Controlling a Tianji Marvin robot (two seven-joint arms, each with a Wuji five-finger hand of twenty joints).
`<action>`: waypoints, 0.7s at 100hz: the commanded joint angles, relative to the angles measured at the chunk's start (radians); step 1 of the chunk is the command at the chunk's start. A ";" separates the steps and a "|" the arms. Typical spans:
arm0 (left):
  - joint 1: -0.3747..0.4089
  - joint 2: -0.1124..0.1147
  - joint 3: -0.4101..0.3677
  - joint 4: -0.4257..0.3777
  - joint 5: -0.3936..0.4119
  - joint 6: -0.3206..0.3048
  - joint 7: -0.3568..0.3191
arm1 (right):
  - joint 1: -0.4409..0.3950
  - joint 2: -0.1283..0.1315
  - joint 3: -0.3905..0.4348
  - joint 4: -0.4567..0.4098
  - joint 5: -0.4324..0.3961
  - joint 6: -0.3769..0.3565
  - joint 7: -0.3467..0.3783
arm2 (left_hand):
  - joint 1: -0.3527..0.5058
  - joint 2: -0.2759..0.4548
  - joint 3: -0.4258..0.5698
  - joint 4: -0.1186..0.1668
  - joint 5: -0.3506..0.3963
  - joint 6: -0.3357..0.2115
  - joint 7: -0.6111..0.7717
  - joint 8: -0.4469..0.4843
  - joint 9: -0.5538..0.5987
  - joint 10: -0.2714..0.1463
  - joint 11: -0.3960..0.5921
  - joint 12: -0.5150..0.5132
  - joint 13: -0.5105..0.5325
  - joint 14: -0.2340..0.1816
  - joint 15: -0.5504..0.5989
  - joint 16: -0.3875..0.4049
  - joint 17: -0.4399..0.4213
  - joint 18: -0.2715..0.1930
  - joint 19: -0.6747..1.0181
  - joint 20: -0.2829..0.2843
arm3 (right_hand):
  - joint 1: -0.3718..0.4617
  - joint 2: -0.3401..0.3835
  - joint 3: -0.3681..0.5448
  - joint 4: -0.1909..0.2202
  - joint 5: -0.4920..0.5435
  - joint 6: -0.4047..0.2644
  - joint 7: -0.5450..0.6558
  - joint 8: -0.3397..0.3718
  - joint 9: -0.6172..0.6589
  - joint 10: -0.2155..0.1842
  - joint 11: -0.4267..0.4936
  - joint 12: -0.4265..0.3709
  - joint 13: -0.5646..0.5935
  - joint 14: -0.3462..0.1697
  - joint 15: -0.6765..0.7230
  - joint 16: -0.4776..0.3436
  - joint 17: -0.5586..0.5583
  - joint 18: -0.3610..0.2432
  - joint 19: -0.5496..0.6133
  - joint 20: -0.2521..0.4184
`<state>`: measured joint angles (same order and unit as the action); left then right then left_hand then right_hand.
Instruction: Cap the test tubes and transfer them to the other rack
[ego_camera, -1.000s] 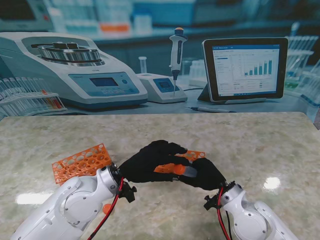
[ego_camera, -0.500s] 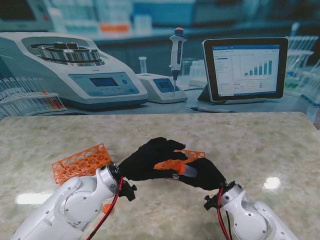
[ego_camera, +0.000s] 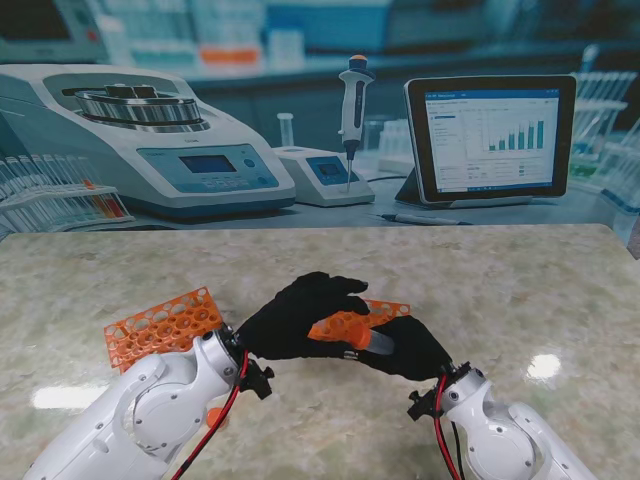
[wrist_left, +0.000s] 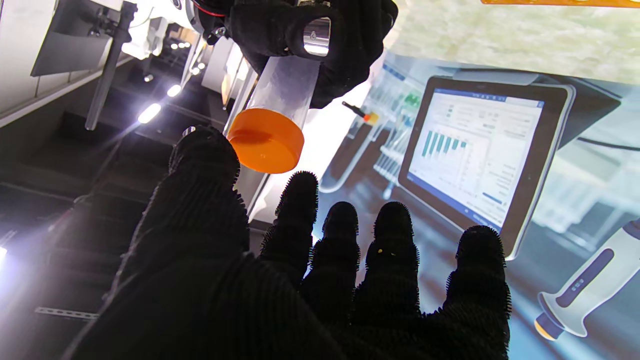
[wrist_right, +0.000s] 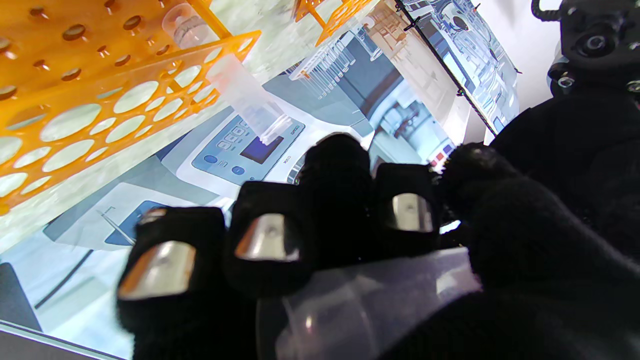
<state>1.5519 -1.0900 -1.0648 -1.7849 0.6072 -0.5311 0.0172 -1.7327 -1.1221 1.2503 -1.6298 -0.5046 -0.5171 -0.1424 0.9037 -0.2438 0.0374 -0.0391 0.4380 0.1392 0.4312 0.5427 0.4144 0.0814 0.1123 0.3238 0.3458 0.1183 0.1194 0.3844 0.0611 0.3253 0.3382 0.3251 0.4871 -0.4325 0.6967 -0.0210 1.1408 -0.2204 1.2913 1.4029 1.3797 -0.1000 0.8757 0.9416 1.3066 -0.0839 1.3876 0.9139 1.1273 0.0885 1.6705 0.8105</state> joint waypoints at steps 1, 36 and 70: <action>-0.003 -0.003 0.004 0.006 0.001 0.005 0.000 | -0.007 -0.004 -0.003 -0.004 0.001 0.002 0.001 | -0.012 -0.036 0.022 0.020 -0.039 0.012 0.026 0.024 -0.024 -0.004 0.008 0.015 -0.032 -0.025 0.000 0.013 -0.002 -0.007 -0.016 0.037 | 0.029 0.059 0.006 -0.005 0.053 -0.002 -0.003 0.020 0.021 0.002 0.004 0.007 0.015 -0.070 0.119 0.039 0.015 0.002 0.033 0.005; -0.025 -0.008 0.029 0.030 0.023 0.009 0.028 | -0.008 -0.005 -0.002 -0.005 0.000 0.003 -0.001 | -0.108 -0.128 0.264 -0.012 -0.050 0.003 0.086 0.082 -0.013 -0.004 0.017 0.024 -0.015 -0.019 0.009 0.025 0.008 0.002 0.021 0.033 | 0.029 0.060 0.005 -0.005 0.053 -0.002 -0.003 0.020 0.020 0.001 0.003 0.006 0.015 -0.070 0.119 0.039 0.015 0.002 0.033 0.005; -0.037 -0.013 0.047 0.045 0.036 0.004 0.052 | -0.010 -0.005 -0.001 -0.005 -0.001 0.003 -0.003 | -0.004 -0.057 0.212 -0.001 -0.035 -0.025 0.264 0.174 0.027 -0.005 0.031 0.031 0.023 -0.016 0.026 0.041 0.019 0.012 0.056 0.031 | 0.028 0.060 0.005 -0.005 0.053 -0.002 -0.003 0.020 0.020 0.001 0.003 0.006 0.015 -0.070 0.119 0.039 0.015 0.002 0.032 0.005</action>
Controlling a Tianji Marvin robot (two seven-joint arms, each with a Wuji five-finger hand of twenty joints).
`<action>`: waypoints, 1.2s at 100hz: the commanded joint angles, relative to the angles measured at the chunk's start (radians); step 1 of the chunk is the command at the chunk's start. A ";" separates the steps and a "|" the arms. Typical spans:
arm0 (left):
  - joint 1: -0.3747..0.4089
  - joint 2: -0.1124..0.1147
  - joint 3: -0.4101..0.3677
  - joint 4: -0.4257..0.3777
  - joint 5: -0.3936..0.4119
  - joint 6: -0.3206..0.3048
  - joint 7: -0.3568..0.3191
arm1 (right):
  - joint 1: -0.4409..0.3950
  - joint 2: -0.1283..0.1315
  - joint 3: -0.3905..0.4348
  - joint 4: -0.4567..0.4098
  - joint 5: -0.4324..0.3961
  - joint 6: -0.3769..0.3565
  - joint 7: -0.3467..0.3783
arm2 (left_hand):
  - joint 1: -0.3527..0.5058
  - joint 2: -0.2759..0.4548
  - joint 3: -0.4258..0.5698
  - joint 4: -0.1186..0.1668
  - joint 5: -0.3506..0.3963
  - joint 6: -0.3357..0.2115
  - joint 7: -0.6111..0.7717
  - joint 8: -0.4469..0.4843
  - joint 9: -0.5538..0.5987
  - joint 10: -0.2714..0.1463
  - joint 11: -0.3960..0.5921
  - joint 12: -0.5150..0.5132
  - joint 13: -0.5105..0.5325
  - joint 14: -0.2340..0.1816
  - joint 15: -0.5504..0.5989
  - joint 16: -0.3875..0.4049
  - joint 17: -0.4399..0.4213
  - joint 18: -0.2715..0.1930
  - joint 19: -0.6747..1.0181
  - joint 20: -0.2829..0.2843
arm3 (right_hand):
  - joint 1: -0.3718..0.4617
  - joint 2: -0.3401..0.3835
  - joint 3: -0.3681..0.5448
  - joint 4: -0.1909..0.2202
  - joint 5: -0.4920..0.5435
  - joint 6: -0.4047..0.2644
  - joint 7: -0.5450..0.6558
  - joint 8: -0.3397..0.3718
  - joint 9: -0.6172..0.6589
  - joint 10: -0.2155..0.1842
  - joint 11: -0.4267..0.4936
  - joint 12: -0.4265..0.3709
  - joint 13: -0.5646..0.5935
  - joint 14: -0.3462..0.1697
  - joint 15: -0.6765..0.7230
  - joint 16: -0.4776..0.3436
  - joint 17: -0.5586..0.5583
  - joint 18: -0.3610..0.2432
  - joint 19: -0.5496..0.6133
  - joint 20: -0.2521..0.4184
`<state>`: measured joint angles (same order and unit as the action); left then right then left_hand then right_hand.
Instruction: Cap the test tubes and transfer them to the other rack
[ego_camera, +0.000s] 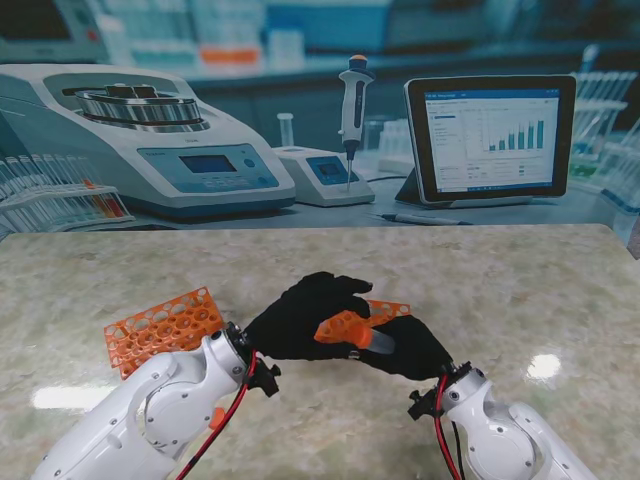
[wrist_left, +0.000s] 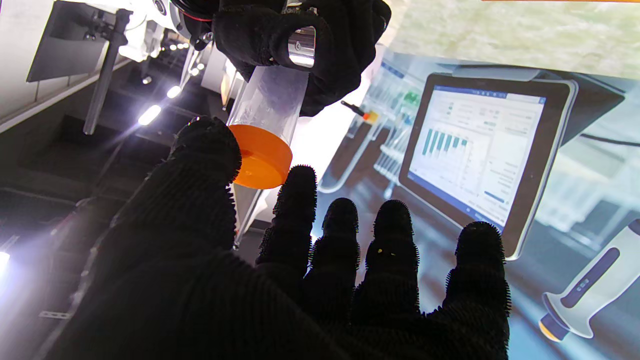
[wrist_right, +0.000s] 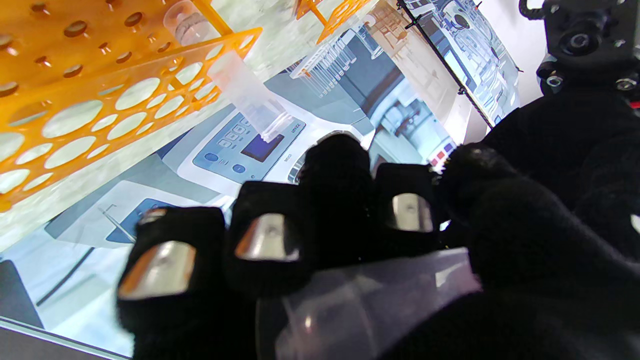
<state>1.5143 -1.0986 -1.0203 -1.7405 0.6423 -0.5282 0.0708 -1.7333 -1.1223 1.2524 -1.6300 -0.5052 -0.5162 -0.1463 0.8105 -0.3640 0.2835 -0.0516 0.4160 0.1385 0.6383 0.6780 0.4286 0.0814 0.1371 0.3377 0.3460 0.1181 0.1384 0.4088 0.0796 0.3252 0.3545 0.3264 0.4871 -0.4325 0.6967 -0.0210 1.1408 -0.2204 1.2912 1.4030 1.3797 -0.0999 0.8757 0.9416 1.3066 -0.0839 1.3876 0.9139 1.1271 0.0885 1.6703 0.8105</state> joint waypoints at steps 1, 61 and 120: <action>0.000 -0.004 0.003 0.001 0.000 0.001 -0.001 | -0.009 -0.005 -0.003 -0.005 -0.001 0.002 0.000 | 0.110 0.074 -0.061 0.015 -0.018 -0.029 0.069 0.051 0.014 -0.006 0.007 0.017 0.024 -0.016 0.007 0.018 0.001 0.012 0.042 0.029 | 0.028 0.060 0.005 -0.005 0.053 -0.002 -0.003 0.020 0.020 0.001 0.003 0.006 0.015 -0.070 0.119 0.039 0.015 0.002 0.032 0.005; 0.005 -0.011 0.013 0.004 -0.017 0.000 0.016 | -0.009 -0.005 -0.002 -0.005 -0.001 0.001 0.001 | 0.480 0.196 -0.210 0.075 0.062 -0.096 0.249 -0.052 0.086 -0.031 0.035 0.028 0.088 -0.018 0.035 0.040 0.023 0.023 0.079 0.031 | 0.028 0.060 0.005 -0.006 0.053 -0.002 -0.003 0.020 0.020 0.002 0.003 0.006 0.015 -0.070 0.119 0.039 0.015 0.003 0.032 0.005; 0.006 -0.012 0.010 0.013 0.039 -0.036 0.058 | -0.011 -0.005 -0.002 -0.007 -0.001 -0.001 0.001 | 0.460 0.079 0.124 0.031 0.267 -0.259 -0.026 -0.220 0.135 -0.074 0.042 0.003 0.128 -0.040 0.045 0.033 0.031 0.017 0.130 -0.006 | 0.028 0.061 0.004 -0.006 0.053 -0.002 -0.003 0.020 0.021 0.002 0.002 0.006 0.015 -0.069 0.119 0.039 0.015 0.003 0.031 0.005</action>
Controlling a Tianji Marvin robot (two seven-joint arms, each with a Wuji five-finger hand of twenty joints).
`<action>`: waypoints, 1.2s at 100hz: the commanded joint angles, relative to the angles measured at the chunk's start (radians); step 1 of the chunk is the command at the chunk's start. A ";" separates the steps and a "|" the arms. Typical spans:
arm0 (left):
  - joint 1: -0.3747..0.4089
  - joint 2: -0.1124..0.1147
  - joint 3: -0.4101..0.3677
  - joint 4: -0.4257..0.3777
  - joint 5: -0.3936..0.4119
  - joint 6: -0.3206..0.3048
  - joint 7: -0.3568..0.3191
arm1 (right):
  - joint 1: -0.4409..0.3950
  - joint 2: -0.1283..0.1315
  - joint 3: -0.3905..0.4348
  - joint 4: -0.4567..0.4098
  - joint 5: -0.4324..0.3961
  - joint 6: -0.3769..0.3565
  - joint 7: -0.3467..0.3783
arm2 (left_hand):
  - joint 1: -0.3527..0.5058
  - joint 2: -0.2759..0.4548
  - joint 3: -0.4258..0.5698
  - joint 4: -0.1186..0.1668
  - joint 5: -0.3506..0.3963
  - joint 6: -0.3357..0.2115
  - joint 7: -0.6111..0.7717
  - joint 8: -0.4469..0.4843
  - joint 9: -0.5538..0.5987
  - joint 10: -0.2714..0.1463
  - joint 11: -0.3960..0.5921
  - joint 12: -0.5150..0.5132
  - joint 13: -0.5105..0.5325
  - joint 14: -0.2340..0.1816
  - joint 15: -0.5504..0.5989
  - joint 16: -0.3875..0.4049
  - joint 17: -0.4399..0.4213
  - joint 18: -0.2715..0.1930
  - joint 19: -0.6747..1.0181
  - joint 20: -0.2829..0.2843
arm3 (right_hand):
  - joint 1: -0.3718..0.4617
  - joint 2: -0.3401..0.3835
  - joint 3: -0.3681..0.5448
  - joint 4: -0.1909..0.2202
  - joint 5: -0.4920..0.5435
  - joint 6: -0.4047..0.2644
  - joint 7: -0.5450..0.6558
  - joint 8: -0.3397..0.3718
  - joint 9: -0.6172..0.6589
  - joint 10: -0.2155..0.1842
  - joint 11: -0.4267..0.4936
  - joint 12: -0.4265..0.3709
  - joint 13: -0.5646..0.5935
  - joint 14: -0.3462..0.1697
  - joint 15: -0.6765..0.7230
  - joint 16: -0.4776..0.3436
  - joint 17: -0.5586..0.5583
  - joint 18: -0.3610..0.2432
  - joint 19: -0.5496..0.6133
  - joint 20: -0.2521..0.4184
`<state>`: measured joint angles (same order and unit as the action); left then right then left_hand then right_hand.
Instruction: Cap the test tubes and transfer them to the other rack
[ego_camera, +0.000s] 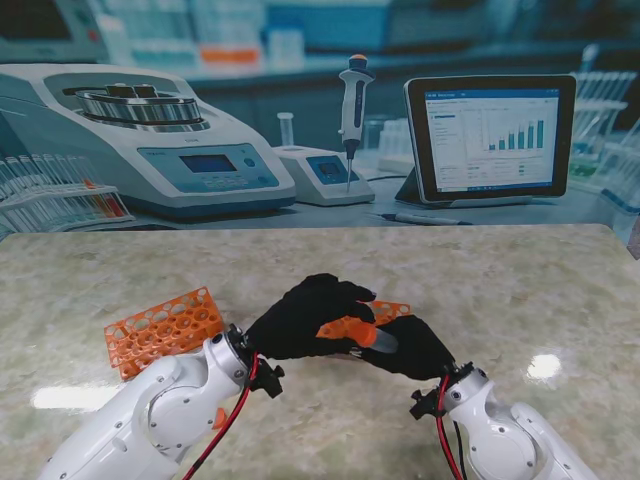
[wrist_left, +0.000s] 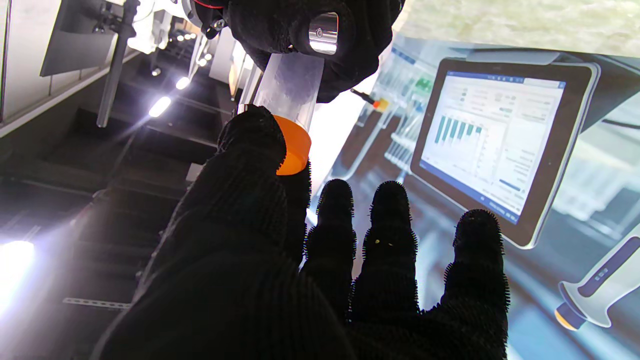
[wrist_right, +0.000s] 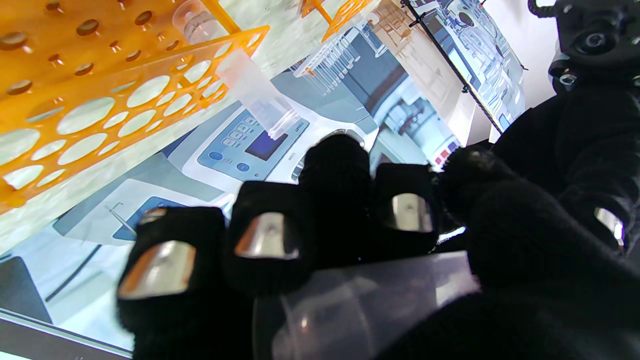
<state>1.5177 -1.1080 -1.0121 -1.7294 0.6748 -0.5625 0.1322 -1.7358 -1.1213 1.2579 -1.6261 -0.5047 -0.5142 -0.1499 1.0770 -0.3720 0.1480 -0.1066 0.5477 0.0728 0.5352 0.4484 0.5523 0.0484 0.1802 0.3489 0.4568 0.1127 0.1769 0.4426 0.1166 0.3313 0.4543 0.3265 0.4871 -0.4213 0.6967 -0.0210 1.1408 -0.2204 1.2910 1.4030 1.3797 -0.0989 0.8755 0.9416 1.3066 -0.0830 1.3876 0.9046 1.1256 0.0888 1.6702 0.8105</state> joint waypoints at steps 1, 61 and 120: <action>0.003 -0.002 0.001 0.002 0.008 -0.002 -0.004 | -0.008 -0.006 -0.007 -0.010 -0.001 -0.003 0.004 | 0.195 0.086 0.261 0.086 0.135 -0.196 0.077 0.009 0.012 -0.043 -0.001 -0.008 0.018 -0.034 0.006 -0.001 -0.006 0.011 0.030 -0.006 | 0.028 0.050 0.004 -0.006 0.053 -0.002 -0.003 0.020 0.021 0.001 0.002 0.006 0.015 -0.070 0.119 0.048 0.016 0.003 0.031 0.005; 0.003 0.002 -0.006 -0.006 0.014 -0.012 -0.019 | -0.009 -0.005 -0.007 -0.011 0.001 0.000 0.007 | 0.202 0.085 0.305 0.074 0.088 -0.290 -0.023 -0.099 -0.001 -0.041 -0.019 -0.041 0.002 -0.031 -0.006 -0.016 -0.017 0.007 0.026 -0.007 | 0.029 0.051 0.002 -0.006 0.053 -0.002 -0.003 0.020 0.019 0.004 0.002 0.006 0.015 -0.069 0.119 0.048 0.016 0.003 0.030 0.005; 0.039 0.005 -0.062 -0.057 0.005 -0.008 -0.034 | -0.010 -0.005 -0.006 -0.013 0.000 0.000 0.007 | 0.142 0.221 0.062 0.111 0.043 -0.123 -0.190 -0.203 -0.030 -0.023 -0.036 -0.047 -0.025 -0.031 -0.017 -0.018 -0.033 0.000 -0.007 0.010 | 0.030 0.052 0.002 -0.006 0.053 -0.003 -0.003 0.020 0.019 0.001 0.003 0.006 0.015 -0.069 0.118 0.048 0.015 0.005 0.029 0.005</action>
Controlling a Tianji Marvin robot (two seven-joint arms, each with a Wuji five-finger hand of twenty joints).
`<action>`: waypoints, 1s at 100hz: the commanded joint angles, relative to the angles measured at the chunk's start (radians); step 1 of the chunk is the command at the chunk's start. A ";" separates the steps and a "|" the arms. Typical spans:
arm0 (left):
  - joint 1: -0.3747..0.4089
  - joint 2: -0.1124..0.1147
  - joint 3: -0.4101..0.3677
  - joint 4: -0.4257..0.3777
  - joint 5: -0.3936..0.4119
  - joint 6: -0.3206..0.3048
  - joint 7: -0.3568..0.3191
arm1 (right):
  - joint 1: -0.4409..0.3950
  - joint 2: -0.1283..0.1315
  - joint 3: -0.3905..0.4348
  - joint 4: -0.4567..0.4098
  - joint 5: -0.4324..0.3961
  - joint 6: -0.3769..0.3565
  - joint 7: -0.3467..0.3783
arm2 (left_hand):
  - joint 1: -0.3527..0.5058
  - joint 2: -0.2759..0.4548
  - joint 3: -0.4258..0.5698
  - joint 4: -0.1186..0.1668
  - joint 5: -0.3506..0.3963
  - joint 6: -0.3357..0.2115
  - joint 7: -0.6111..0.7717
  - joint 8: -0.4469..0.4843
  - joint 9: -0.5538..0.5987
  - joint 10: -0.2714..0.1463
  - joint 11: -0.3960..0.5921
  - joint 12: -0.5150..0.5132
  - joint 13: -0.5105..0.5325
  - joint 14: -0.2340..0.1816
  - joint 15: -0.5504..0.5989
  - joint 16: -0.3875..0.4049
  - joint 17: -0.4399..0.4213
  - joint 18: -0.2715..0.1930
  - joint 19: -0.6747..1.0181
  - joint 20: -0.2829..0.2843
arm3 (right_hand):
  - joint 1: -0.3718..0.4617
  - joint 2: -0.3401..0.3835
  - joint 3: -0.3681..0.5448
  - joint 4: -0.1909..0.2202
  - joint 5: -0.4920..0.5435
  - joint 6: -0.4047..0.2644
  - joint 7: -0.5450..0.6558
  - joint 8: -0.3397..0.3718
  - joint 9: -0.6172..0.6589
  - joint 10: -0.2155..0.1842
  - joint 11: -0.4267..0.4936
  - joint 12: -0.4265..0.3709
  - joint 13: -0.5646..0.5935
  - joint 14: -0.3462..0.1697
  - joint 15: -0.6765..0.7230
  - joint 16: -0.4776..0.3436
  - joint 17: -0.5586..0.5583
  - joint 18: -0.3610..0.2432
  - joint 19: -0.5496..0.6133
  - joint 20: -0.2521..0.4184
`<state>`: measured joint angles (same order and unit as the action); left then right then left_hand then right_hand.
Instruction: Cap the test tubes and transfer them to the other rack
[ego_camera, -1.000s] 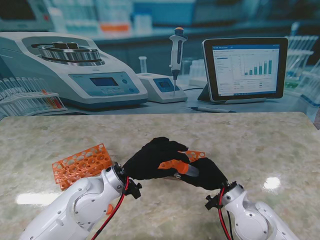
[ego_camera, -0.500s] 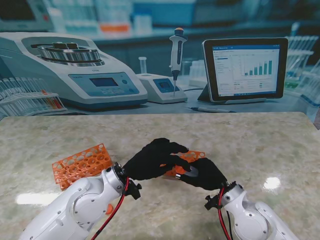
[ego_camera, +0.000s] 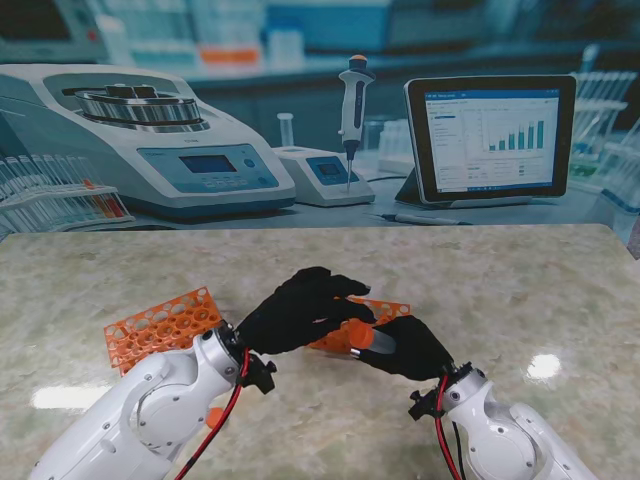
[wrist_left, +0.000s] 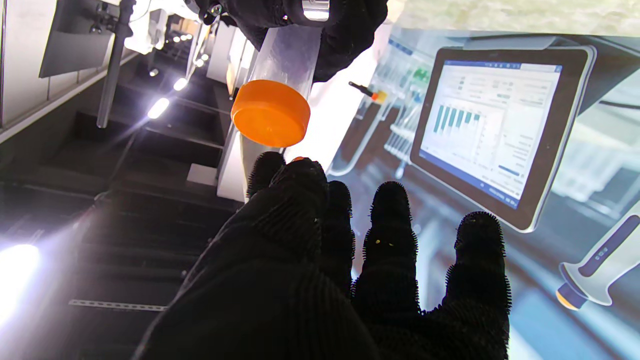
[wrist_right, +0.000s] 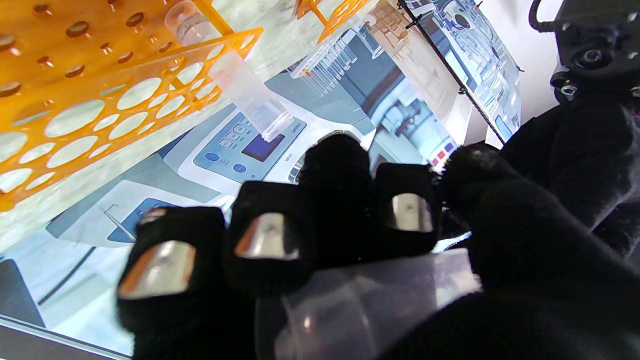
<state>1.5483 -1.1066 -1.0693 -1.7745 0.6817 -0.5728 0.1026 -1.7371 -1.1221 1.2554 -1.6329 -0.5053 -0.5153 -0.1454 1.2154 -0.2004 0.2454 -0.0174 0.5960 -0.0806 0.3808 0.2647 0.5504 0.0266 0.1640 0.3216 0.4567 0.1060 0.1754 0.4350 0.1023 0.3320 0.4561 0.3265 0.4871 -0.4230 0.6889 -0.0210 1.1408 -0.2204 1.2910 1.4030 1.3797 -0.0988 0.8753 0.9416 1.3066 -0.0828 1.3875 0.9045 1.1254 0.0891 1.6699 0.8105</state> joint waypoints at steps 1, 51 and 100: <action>0.009 0.004 -0.005 -0.012 -0.001 0.002 -0.005 | -0.008 -0.004 -0.004 -0.006 0.000 0.001 0.003 | 0.001 0.050 -0.038 0.021 -0.005 0.033 -0.038 -0.020 -0.028 0.000 -0.019 -0.019 -0.025 -0.024 -0.016 -0.011 -0.018 -0.001 -0.009 0.010 | 0.030 0.054 0.010 -0.006 0.053 -0.003 -0.003 0.020 0.019 0.002 0.003 0.006 0.015 -0.069 0.118 0.048 0.016 0.005 0.029 0.005; 0.018 0.006 -0.007 -0.007 -0.011 0.007 -0.014 | -0.008 -0.004 -0.003 -0.005 -0.002 0.000 0.001 | -0.288 -0.094 -0.116 -0.008 0.001 0.182 -0.104 0.056 -0.041 0.018 -0.023 0.017 -0.037 -0.015 -0.019 -0.002 -0.019 0.009 -0.039 0.023 | 0.030 0.052 0.009 -0.006 0.053 -0.003 -0.003 0.020 0.019 0.001 0.003 0.006 0.015 -0.068 0.118 0.048 0.016 0.005 0.029 0.005; -0.008 0.001 0.028 0.026 0.004 0.025 0.009 | -0.008 -0.004 -0.004 -0.005 -0.002 0.000 0.000 | -0.422 -0.196 0.083 -0.037 -0.109 0.182 0.139 0.265 -0.062 0.022 0.002 0.044 -0.038 -0.010 -0.008 0.011 -0.009 0.011 -0.033 0.023 | 0.029 0.053 0.010 -0.006 0.053 -0.003 -0.004 0.020 0.019 0.003 0.003 0.006 0.015 -0.067 0.118 0.047 0.016 0.005 0.029 0.005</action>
<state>1.5427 -1.1033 -1.0440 -1.7518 0.6735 -0.5523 0.1090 -1.7380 -1.1224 1.2554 -1.6338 -0.5069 -0.5162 -0.1469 0.8212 -0.3802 0.2979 -0.0335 0.5130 0.0851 0.4906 0.5089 0.5224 0.0376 0.1604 0.3482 0.4381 0.1060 0.1719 0.4349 0.0953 0.3320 0.4541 0.3265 0.4871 -0.4230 0.6887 -0.0210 1.1408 -0.2204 1.2910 1.4030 1.3797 -0.0988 0.8753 0.9416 1.3066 -0.0828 1.3875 0.9045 1.1253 0.0893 1.6698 0.8105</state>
